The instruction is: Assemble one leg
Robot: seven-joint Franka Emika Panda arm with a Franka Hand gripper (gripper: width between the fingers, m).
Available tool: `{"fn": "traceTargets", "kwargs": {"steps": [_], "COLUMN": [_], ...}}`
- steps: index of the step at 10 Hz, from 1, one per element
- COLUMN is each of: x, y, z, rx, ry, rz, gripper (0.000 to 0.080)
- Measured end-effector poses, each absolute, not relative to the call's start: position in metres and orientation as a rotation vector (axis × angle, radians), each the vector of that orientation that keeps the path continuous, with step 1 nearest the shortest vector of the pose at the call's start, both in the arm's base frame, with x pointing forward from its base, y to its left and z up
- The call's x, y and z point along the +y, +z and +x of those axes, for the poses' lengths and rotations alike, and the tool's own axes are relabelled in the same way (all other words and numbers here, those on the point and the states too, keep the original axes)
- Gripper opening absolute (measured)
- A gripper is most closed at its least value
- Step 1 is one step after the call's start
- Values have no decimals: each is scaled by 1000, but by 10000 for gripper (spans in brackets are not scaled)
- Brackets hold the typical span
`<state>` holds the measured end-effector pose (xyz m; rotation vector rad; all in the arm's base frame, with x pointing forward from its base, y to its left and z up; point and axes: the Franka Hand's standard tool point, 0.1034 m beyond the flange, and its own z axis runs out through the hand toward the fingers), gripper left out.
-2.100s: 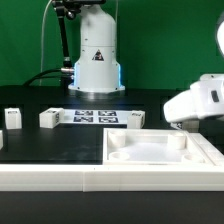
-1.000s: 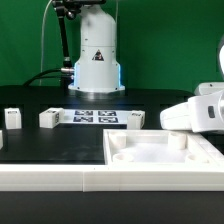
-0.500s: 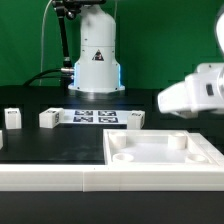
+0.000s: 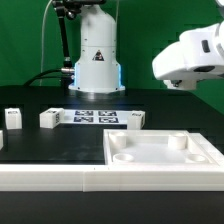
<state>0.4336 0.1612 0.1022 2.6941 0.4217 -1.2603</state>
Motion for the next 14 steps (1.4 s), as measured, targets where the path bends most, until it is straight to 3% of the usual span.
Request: {"fn": "traceTargets", "kwargs": {"steps": [3,6,10,12,14], "x": [148,129,129,130,126], "y": [98,133,133,122,124], "z": [467,502,514,526,551], "rx": [499,540,545,477,449], "ry": [-999,-751,-257,-23,115], "rz": [2859,2957,3067,3109,3120], "gripper": [292,292,292,292,292]}}
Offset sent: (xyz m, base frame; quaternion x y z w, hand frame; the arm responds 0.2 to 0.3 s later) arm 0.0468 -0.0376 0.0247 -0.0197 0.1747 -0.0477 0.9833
